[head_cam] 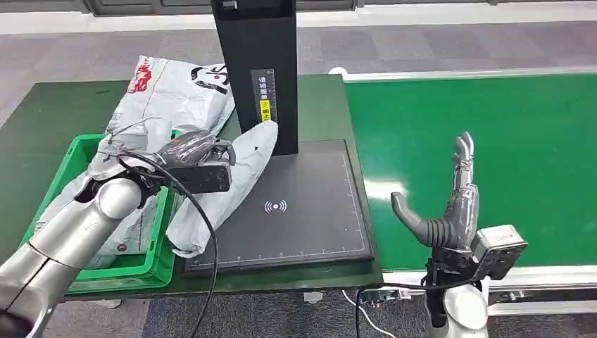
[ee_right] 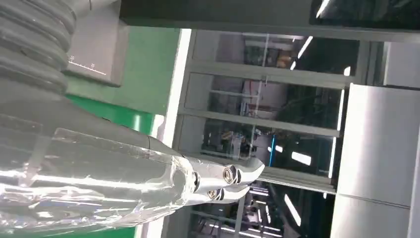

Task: Moved the parcel from conveyor to table for the left to box.

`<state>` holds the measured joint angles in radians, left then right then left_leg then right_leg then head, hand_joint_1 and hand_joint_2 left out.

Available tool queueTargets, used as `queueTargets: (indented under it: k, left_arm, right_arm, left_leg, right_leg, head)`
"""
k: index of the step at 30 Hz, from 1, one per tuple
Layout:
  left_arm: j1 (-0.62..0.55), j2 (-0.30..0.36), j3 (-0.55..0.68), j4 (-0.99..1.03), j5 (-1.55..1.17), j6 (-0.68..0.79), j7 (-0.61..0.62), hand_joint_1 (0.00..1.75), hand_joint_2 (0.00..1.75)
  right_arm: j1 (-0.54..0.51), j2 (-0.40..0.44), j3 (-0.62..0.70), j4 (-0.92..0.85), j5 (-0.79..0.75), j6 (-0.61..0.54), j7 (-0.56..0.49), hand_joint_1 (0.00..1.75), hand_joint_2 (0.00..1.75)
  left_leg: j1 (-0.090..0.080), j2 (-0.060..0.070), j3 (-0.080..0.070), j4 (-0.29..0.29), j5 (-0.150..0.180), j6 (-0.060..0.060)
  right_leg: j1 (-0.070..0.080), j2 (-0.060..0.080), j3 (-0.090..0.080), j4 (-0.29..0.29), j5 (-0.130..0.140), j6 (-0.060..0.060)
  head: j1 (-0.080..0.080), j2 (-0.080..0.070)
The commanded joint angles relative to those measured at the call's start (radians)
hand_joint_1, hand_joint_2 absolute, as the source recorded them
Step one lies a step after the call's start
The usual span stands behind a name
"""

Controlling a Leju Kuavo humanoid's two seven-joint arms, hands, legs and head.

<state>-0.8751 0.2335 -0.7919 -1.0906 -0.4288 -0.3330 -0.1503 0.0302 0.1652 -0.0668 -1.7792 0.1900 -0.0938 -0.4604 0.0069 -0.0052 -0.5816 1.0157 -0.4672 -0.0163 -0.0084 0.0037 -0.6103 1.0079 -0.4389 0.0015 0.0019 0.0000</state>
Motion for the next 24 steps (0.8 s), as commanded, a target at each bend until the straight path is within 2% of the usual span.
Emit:
queueTargets:
  k: [1,6,13,14,15,16,17,19,21,24]
  left_arm:
    - [-0.032,0.018,0.054,-0.010,-0.005,0.015,0.007,1.75,1.75]
    - [-0.040,0.086,0.170,-0.146,0.016,-0.040,0.028,1.75,1.75]
    - [-0.061,0.109,0.274,-0.239,0.031,-0.057,0.061,1.75,1.75]
    - [-0.043,0.132,0.391,-0.293,-0.184,0.202,0.231,1.75,1.75]
    - [-0.062,0.188,0.476,-0.325,-0.166,0.217,0.245,1.75,1.75]
    - [-0.095,0.237,0.596,-0.333,-0.143,0.116,0.212,1.75,1.75]
    - [-0.100,0.224,0.657,-0.331,-0.173,0.063,0.182,1.75,1.75]
    - [-0.092,0.202,0.683,-0.332,-0.201,0.047,0.168,1.75,1.75]
    - [-0.080,0.183,0.684,-0.336,-0.218,0.054,0.168,1.75,1.75]
    - [-0.077,0.191,0.693,-0.355,-0.224,0.061,0.170,1.75,1.75]
  right_arm:
    - [-0.007,-0.010,-0.039,0.007,-0.006,-0.002,0.006,0.00,1.75]
    - [0.031,0.006,-0.039,-0.023,-0.012,0.019,0.008,0.00,1.75]
    - [0.050,0.007,-0.069,-0.044,-0.012,0.038,0.027,0.00,1.75]
    - [0.068,0.019,-0.073,-0.038,-0.018,0.040,0.031,0.00,1.75]
    - [0.077,0.022,-0.069,-0.027,-0.019,0.042,0.021,0.00,1.75]
    - [0.070,0.025,-0.063,-0.006,-0.019,0.039,0.010,0.00,1.75]
    - [0.066,0.024,-0.059,-0.002,-0.019,0.036,0.009,0.00,1.75]
    - [0.061,0.022,-0.056,-0.002,-0.019,0.034,0.009,0.00,1.75]
    - [0.061,0.021,-0.056,-0.005,-0.019,0.034,0.008,0.00,1.75]
    - [0.066,0.024,-0.057,-0.013,-0.018,0.031,0.008,0.00,1.75]
  left_leg:
    - [0.000,0.001,0.004,-0.003,0.000,0.001]
    - [0.001,0.002,0.001,0.000,-0.001,0.000]
    - [0.001,0.002,0.002,-0.001,-0.001,0.000]
    - [0.001,0.001,-0.001,0.001,-0.001,0.000]
    - [0.001,0.001,0.000,0.001,-0.001,0.000]
    - [0.001,0.001,0.001,0.000,-0.001,0.000]
    - [0.001,0.005,-0.002,0.001,-0.001,0.000]
    - [0.003,0.011,-0.003,0.004,-0.003,-0.001]
    - [0.003,0.012,-0.001,0.001,-0.001,-0.001]
    - [0.002,0.012,0.002,-0.002,-0.001,-0.002]
  right_leg:
    - [0.000,0.000,0.004,-0.003,0.001,0.000]
    - [0.001,0.001,0.001,-0.001,0.000,0.000]
    - [0.001,0.000,0.002,-0.001,-0.001,-0.001]
    - [0.001,0.000,-0.001,0.001,0.000,0.000]
    - [0.002,0.000,0.000,0.000,0.000,0.000]
    - [0.002,0.000,0.001,-0.001,0.000,0.000]
    - [0.001,0.005,-0.004,0.001,0.001,-0.001]
    - [0.002,0.011,-0.006,0.004,0.001,-0.001]
    - [0.002,0.010,-0.005,0.003,0.001,-0.002]
    - [0.001,0.011,-0.004,0.001,0.001,-0.003]
  head:
    - [0.000,0.000]
    - [0.000,0.000]
    - [0.000,0.000]
    - [0.000,0.000]
    - [0.000,0.000]
    - [0.000,0.000]
    - [0.000,0.000]
    - [0.000,0.000]
    - [0.000,0.000]
    - [0.000,0.000]
